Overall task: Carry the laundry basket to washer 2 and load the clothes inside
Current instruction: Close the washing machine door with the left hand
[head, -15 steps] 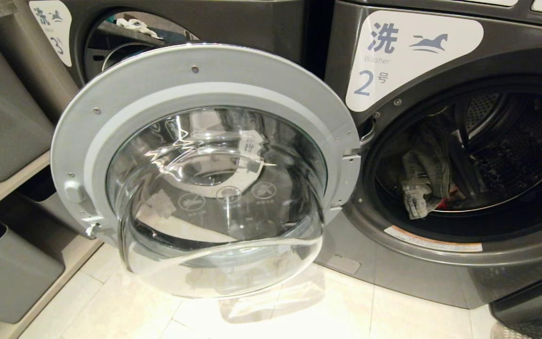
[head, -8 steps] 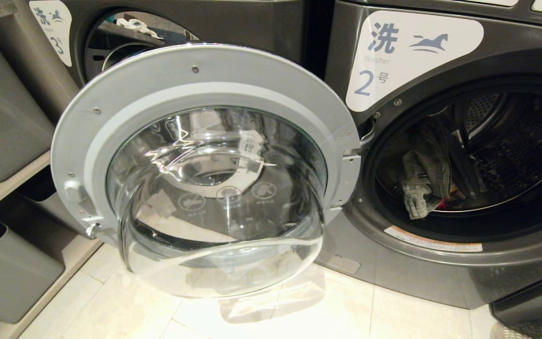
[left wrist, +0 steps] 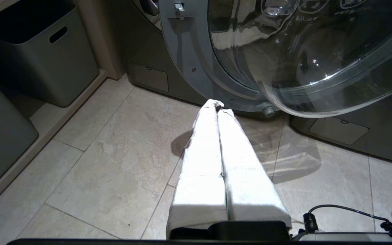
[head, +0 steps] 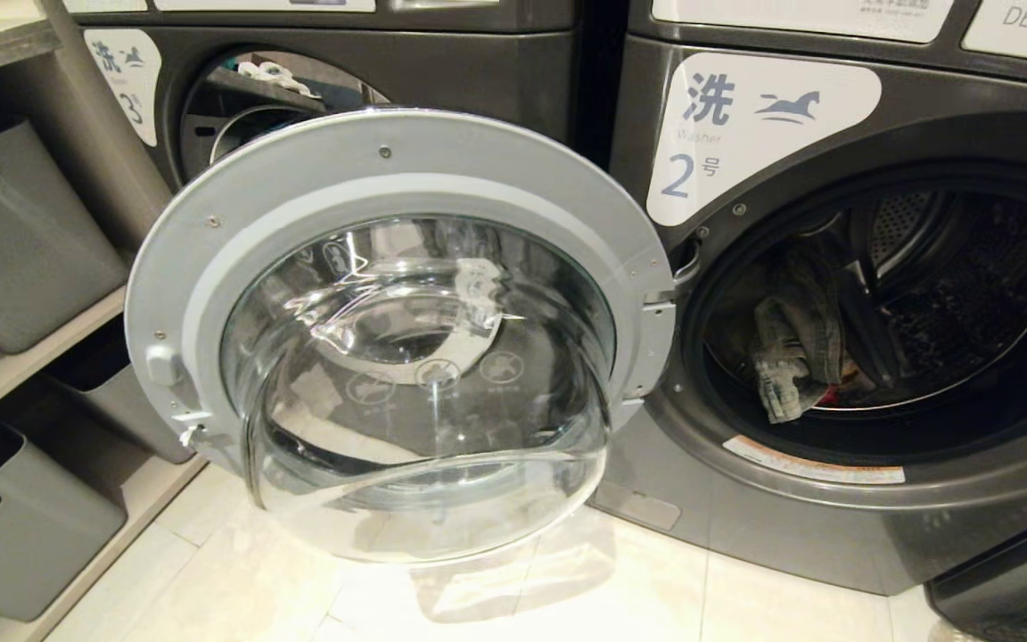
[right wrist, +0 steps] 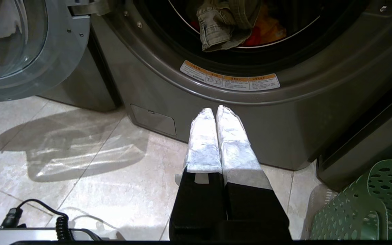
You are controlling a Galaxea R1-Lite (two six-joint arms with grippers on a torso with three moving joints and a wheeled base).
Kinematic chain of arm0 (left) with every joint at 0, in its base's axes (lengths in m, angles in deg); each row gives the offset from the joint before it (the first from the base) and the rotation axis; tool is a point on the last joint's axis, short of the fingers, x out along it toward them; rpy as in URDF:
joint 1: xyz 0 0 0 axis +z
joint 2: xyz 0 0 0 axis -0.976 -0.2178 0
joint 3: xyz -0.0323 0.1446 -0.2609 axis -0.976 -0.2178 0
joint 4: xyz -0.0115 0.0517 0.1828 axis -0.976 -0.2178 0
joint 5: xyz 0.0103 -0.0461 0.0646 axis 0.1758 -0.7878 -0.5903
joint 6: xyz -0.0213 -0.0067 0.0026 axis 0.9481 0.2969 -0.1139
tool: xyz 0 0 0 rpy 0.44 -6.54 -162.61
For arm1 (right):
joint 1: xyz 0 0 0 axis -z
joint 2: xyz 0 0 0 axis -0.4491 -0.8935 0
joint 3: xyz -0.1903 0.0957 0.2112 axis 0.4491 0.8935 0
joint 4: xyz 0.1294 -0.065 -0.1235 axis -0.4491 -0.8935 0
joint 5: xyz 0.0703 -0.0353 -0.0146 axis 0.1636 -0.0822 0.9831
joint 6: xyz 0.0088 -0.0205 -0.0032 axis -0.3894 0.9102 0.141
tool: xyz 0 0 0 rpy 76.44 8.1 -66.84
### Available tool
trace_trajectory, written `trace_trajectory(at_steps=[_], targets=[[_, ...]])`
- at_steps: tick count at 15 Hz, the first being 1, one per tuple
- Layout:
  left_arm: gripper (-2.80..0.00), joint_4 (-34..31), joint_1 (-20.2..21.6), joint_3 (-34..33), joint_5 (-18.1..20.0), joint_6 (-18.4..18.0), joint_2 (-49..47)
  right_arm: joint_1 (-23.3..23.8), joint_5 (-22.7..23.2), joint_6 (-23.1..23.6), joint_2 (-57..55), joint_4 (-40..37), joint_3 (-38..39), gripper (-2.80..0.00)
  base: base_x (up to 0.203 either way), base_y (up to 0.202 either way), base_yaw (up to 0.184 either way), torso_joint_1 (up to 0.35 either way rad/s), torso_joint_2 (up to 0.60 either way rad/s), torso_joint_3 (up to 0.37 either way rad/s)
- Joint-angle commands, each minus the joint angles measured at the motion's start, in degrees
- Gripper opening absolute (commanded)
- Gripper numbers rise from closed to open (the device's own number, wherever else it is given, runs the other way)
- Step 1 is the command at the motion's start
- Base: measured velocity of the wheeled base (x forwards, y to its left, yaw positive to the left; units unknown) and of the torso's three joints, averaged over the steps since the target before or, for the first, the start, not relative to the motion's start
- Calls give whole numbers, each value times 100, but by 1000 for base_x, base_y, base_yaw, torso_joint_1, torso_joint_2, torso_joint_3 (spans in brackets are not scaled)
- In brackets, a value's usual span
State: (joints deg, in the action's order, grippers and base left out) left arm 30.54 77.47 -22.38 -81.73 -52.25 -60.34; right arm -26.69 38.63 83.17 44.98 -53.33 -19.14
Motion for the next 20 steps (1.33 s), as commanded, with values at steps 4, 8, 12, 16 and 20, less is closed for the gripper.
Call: trace_trajectory(at_steps=[4,8,12,16,20], targets=[[-280,2,4,-56,2,3,-7,0,-2,-4,-22,14,7,-280,0,0,0,0,2,186],[-280,2,3,-62,2,11,1,0,16,5,-22,14,7,-280,0,0,0,3,1,43],[-280,-7,4,-62,-7,32,0,0,-2,-21,-22,22,7,-280,0,0,0,0,0,0],[-280,-7,4,-62,-7,37,-3,0,-2,-21,-22,22,7,-280,0,0,0,0,0,0],[-280,-7,4,-62,-7,29,1,0,7,5,-22,22,7,-280,0,0,0,0,0,0]])
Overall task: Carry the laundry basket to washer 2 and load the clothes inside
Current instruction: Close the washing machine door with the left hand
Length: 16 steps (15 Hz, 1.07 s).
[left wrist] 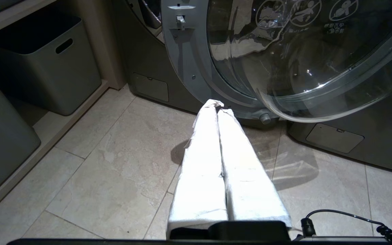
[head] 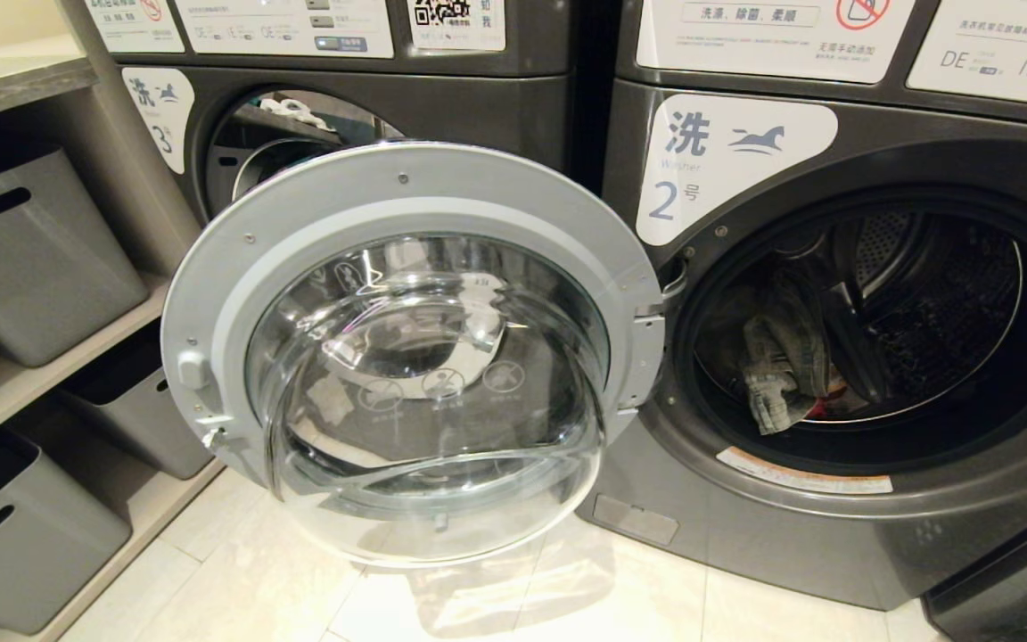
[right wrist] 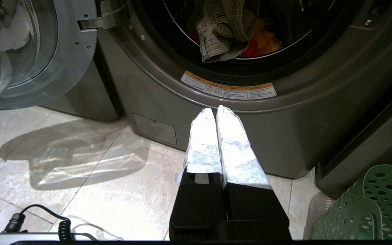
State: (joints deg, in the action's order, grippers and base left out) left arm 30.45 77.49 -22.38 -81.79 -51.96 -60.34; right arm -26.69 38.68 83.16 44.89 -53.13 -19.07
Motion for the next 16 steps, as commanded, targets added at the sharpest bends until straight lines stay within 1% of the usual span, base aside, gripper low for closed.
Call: trace_trajectory(at_steps=[1,16], targets=[[-280,2,1,-62,-1,0,1,0,2,6,-13,3,0,-280,0,0,0,0,0,0],[-280,2,1,-62,-1,8,-7,0,-7,-55,-13,3,0,-280,0,0,0,0,0,0]])
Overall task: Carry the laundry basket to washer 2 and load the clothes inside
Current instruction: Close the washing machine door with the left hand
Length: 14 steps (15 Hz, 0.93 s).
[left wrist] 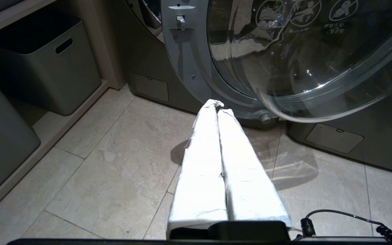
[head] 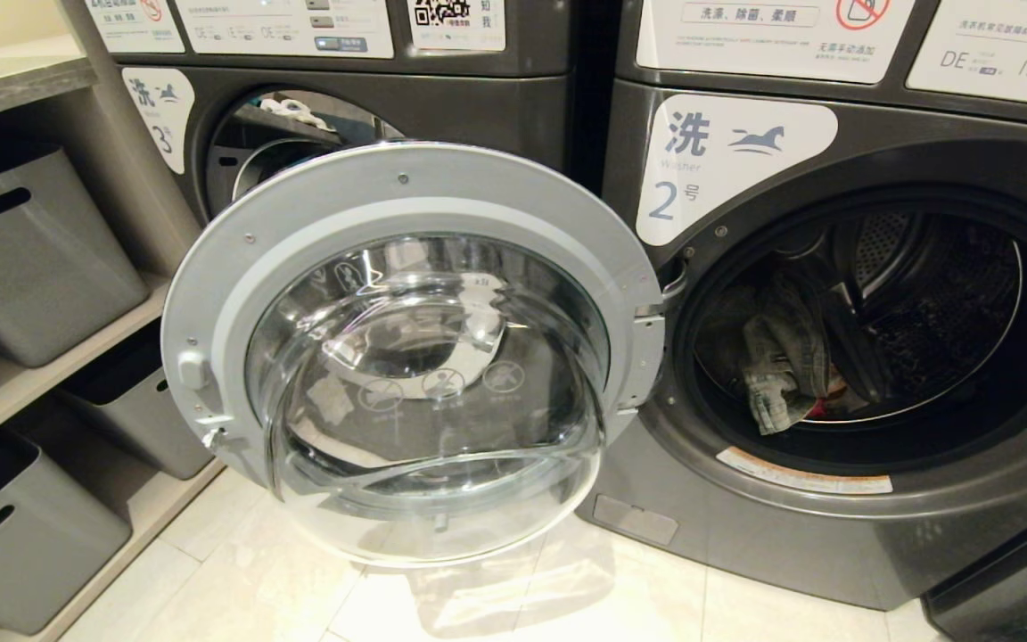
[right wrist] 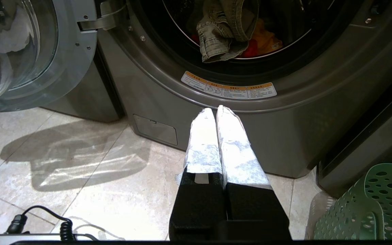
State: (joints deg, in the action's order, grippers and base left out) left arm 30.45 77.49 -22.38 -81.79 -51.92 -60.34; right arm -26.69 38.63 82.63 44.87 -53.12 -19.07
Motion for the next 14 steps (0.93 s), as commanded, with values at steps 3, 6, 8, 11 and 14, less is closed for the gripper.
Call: trace_trajectory(at_steps=[3,6,8,11,14], targets=[[-280,2,1,-62,-1,4,-2,0,-2,-2,-11,2,0,-280,0,0,0,0,0,0],[-280,11,1,-62,-1,-5,-6,0,-2,-2,-11,2,0,-280,-77,0,1,6,1,1],[-280,11,1,-62,0,-5,-7,0,-2,1,-11,2,0,-280,-195,0,-1,1,-1,6],[-280,11,1,-62,-1,-5,1,0,-2,-11,-11,2,0,-280,-163,0,2,-6,3,0],[-280,2,1,-62,-1,4,-1,0,-2,-11,-11,2,0,-280,0,0,0,0,0,0]])
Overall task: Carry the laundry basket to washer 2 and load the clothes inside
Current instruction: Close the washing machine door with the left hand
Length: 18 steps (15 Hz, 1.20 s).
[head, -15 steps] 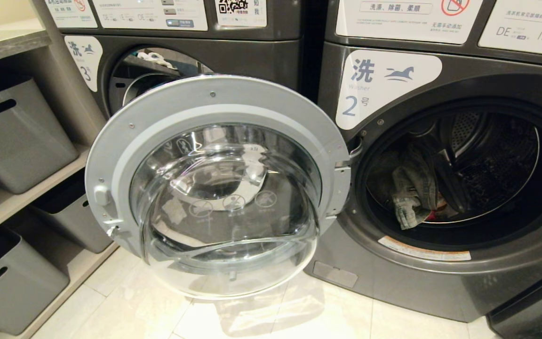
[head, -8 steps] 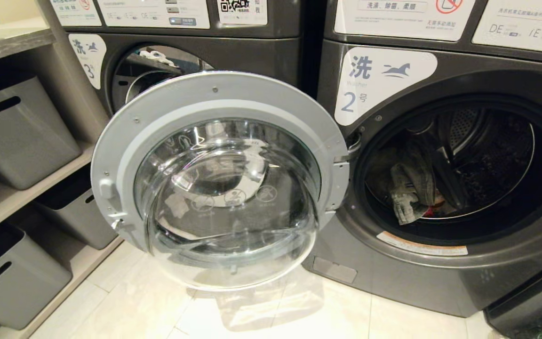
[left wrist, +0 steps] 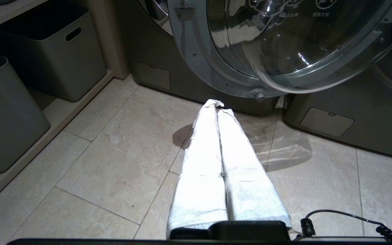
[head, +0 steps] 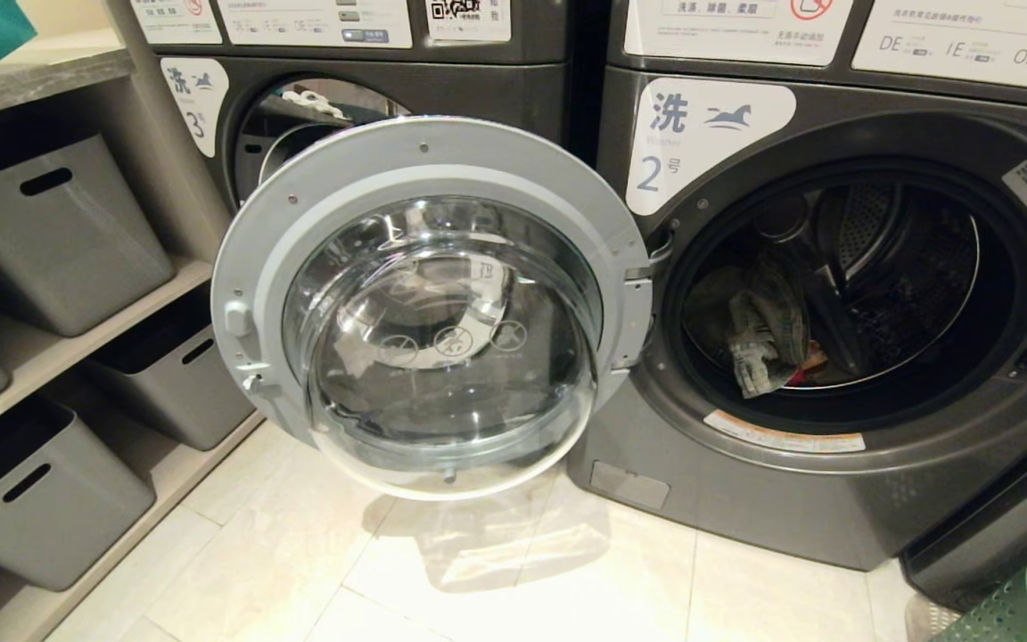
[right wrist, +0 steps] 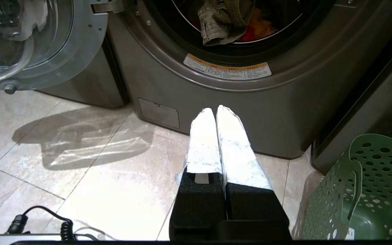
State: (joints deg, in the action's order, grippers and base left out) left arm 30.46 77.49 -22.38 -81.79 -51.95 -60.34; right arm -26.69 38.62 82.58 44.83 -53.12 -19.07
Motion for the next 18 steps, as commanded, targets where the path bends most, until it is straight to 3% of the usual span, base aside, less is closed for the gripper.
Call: trace_trajectory(at_steps=[1,7,15,18], targets=[[-280,1,1,-62,-1,7,1,0,7,40,-7,2,0,-280,0,0,0,0,0,0],[-280,6,-2,-62,4,-2,-4,0,-1,12,-7,-7,0,-280,2,0,-11,1,1,1],[-280,1,1,-62,8,-2,-7,0,-1,12,-7,-7,0,-280,0,7,-160,2,3,2],[-280,1,1,-62,-1,-2,-7,0,-1,12,-7,-7,0,-280,1,1,-51,2,3,2]])
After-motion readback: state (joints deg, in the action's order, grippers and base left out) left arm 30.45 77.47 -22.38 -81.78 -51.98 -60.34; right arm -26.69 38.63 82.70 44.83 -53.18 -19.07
